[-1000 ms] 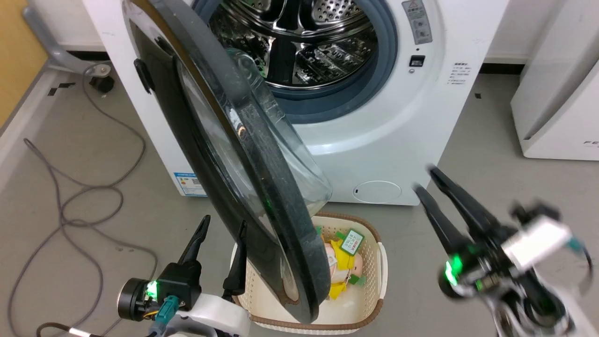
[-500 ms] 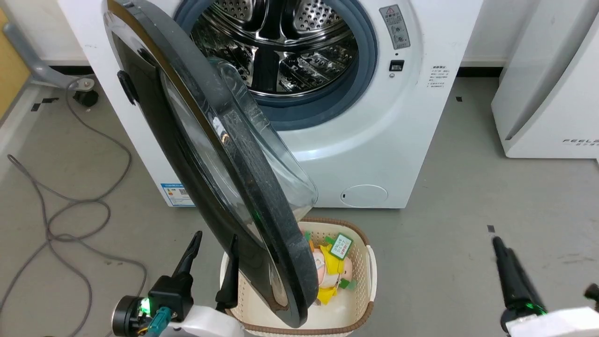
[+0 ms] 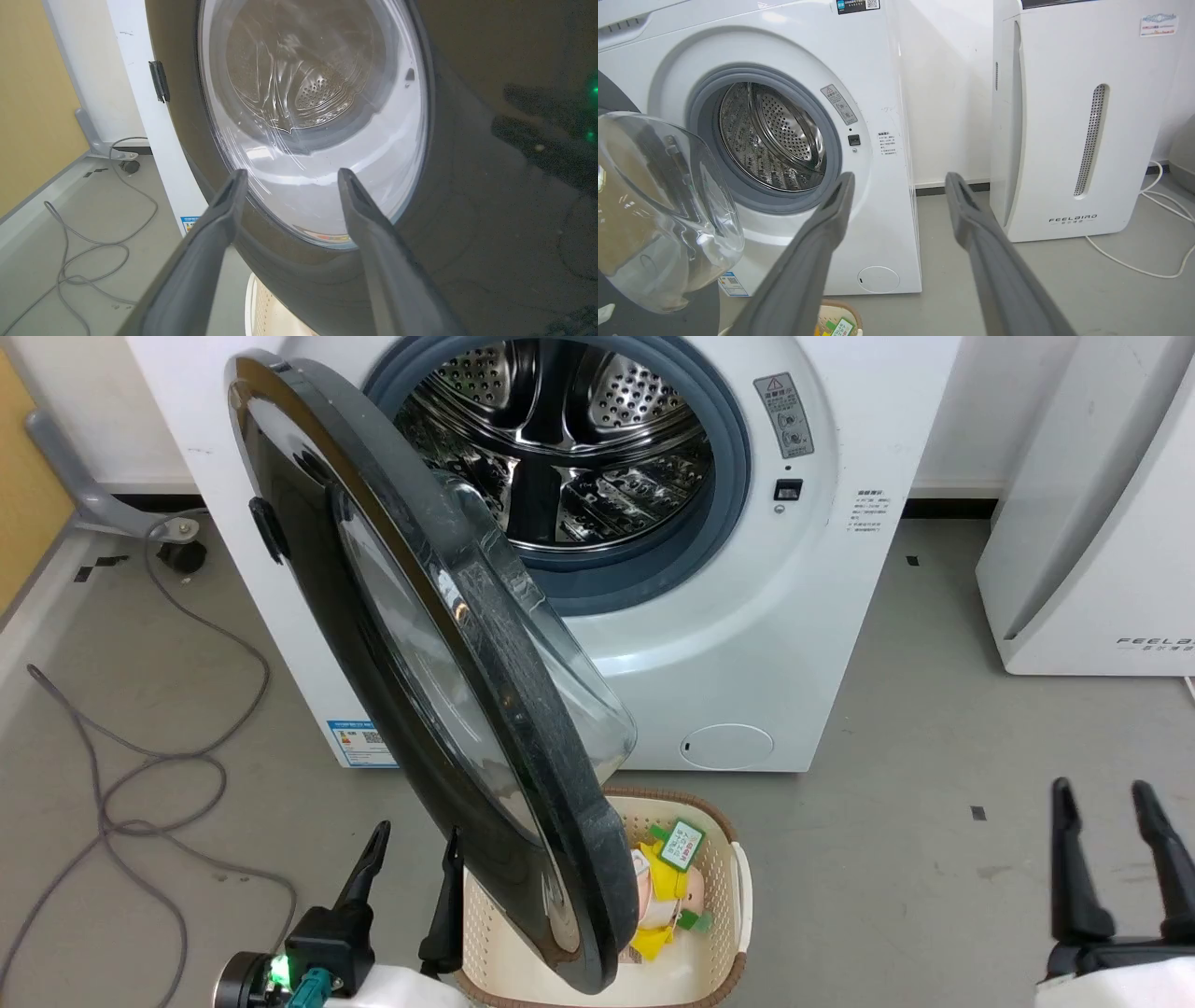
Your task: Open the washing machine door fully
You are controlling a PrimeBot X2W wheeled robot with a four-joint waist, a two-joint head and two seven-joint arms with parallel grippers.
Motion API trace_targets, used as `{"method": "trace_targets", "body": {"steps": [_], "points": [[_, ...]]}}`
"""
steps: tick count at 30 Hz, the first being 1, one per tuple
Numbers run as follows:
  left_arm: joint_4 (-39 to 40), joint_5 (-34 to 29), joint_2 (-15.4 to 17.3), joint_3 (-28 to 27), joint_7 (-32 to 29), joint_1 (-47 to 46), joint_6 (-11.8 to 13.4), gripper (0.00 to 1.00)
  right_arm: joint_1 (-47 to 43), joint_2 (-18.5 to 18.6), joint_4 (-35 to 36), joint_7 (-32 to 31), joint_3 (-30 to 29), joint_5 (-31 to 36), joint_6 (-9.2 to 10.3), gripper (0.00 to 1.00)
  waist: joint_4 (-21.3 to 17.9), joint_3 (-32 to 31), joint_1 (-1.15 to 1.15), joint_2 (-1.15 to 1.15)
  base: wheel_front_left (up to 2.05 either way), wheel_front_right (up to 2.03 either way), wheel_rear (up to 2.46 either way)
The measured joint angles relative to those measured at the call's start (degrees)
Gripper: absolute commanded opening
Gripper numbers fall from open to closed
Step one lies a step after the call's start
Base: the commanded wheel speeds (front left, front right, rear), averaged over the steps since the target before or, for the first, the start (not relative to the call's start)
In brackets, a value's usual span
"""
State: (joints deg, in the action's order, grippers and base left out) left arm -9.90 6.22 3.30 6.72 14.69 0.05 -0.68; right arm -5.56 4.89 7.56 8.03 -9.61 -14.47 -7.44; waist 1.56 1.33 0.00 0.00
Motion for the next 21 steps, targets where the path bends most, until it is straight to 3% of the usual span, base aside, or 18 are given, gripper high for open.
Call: {"method": "trace_targets", "body": {"steps": [6, 16, 17, 19, 21], "points": [[-0.05, -0.01, -0.01, -0.23, 0.0, 0.01, -0.05, 1.0, -3.75, -1.38, 4.99, -4.45, 3.88, 7.39, -0.01, 1.0, 0.02, -0.16, 0.0, 0.0, 0.0, 0.0, 0.0], [-0.75, -0.15, -0.03, -0.41, 0.0, 0.01, -0.11, 1.0, -6.32, -1.75, 4.11, -5.91, 5.6, 7.02, -0.01, 1.0, -0.02, -0.39, 0.0, 0.0, 0.0, 0.0, 0.0], [-0.9, -0.15, -0.03, -0.37, 0.0, 0.01, -0.3, 0.6, -6.31, -1.75, 4.01, -5.9, 5.7, 6.93, -0.01, 1.0, -0.05, -0.39, 0.01, 0.0, 0.0, 0.0, 0.0], [-1.09, -0.15, -0.03, -0.38, 0.0, 0.01, -0.51, 0.04, -6.31, -1.75, 3.89, -5.89, 5.9, 6.92, -0.01, 1.0, -0.07, -0.35, 0.0, 0.0, 0.0, 0.0, 0.0], [-1.16, -0.15, -0.04, -0.37, 0.0, 0.0, -0.52, 0.0, -6.31, -1.75, 3.71, -5.9, 5.92, 6.92, -0.01, 1.0, -0.08, -0.34, 0.0, 0.0, 0.0, 0.0, 0.0]]}}
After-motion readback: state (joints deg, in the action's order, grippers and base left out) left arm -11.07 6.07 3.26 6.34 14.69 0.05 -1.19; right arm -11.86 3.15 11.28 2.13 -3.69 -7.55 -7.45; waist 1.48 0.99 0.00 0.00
